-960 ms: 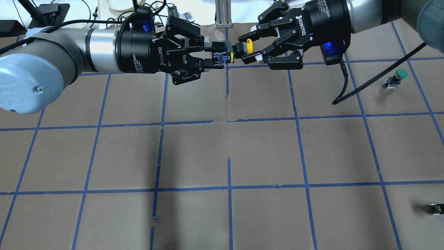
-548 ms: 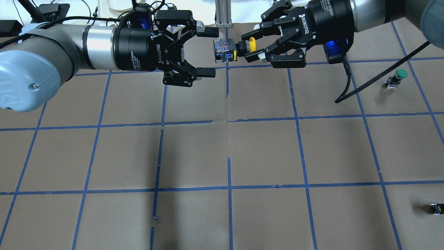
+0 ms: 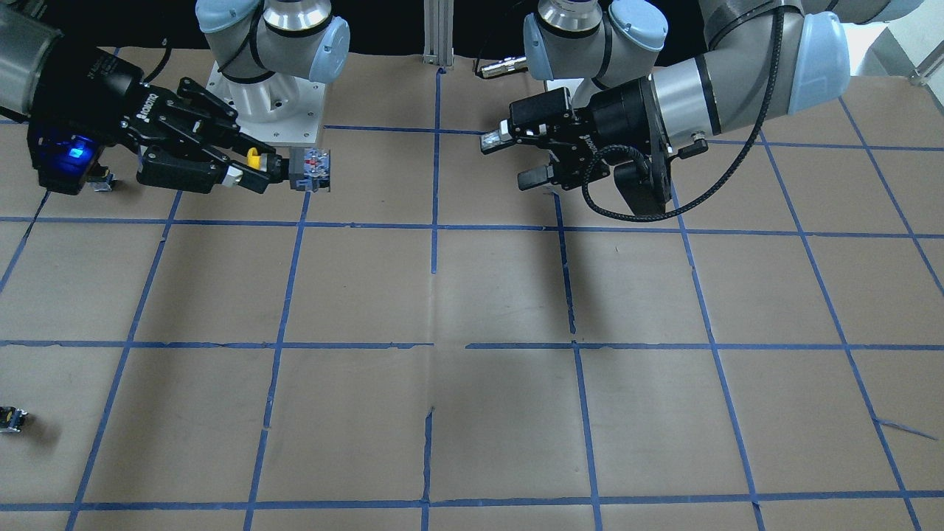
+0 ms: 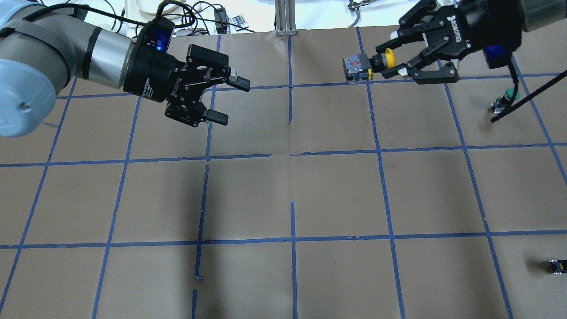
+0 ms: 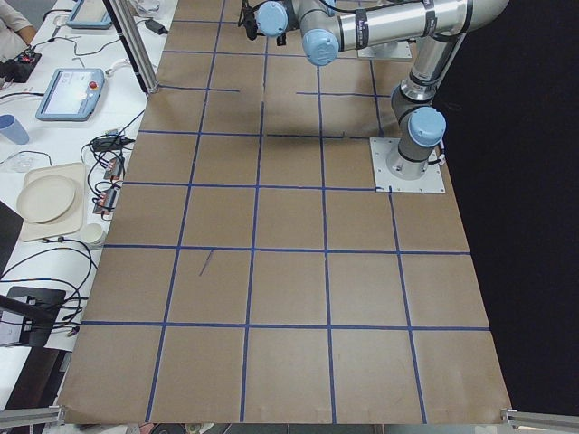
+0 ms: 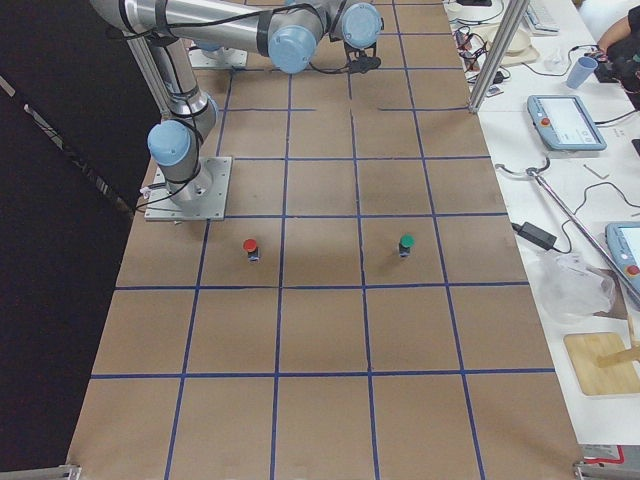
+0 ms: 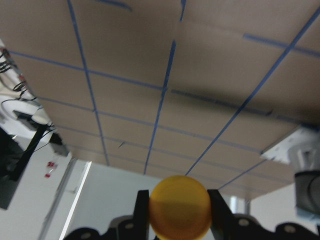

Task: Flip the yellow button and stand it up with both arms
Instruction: 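Carry the yellow button toward the green button while the left arm retracts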

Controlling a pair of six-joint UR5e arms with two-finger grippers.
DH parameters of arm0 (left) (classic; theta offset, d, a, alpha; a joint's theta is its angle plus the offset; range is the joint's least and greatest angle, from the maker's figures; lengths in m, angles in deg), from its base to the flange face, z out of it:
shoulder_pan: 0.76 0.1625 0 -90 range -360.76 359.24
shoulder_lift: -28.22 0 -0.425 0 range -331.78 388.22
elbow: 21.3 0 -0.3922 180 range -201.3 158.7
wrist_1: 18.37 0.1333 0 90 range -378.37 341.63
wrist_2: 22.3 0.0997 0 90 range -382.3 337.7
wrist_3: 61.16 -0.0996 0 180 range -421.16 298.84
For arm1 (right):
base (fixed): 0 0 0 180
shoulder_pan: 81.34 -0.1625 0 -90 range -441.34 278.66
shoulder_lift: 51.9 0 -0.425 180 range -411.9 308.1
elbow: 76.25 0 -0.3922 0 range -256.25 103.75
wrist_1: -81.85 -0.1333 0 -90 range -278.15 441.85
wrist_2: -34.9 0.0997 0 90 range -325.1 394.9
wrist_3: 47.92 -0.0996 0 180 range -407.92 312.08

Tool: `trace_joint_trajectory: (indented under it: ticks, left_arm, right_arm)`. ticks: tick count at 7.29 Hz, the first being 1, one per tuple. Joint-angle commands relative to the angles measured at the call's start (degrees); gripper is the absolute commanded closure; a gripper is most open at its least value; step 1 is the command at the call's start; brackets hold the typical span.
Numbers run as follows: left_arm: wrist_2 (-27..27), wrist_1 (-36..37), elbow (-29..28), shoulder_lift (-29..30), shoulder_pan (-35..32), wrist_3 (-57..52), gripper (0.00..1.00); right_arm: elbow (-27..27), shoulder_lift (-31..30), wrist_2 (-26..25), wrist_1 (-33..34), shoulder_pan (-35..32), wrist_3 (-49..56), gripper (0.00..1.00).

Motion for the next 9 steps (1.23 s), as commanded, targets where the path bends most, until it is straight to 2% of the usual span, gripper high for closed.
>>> trace_joint_trajectory:
  ticks: [1, 2, 3, 4, 5, 6, 7, 9]
  left_arm:
    - [22.8, 4.3, -4.9, 1.8, -0.4, 0.8, 0.0]
    - [35.6, 7.9, -8.1, 3.9, -2.4, 0.8, 0.0]
    - [51.8, 9.9, -13.5, 8.0, -6.4, 1.0, 0.0]
    - [55.8, 8.7, -16.3, 9.7, -8.4, 3.6, 0.0]
    - [55.8, 6.7, -16.1, 10.5, -9.0, 13.1, 0.0]
    - [54.1, 6.3, -13.8, 10.2, -9.4, 17.1, 0.0]
    - [51.0, 7.3, -9.9, 8.0, -9.2, 17.3, 0.0]
    - [49.7, 11.2, -3.6, 1.5, -7.7, 11.4, 0.0]
  right_arm:
    - [-0.2, 0.0, -20.0, 1.6, 3.9, 19.7, 0.93]
    - [-0.9, 0.1, -25.3, 6.3, 5.6, 27.6, 0.93]
    - [-2.1, 0.7, -31.9, 12.3, 5.9, 34.9, 0.93]
    - [-3.9, 1.4, -37.4, 18.1, 6.6, 42.4, 0.93]
    - [-6.8, 1.5, -39.0, 25.1, 9.4, 49.2, 0.93]
    - [-10.8, 1.6, -39.2, 32.0, 13.2, 58.5, 0.93]
    - [-15.9, 1.6, -39.0, 41.0, 16.6, 65.4, 0.93]
    - [-26.2, 1.7, -38.5, 58.3, 20.1, 78.7, 0.93]
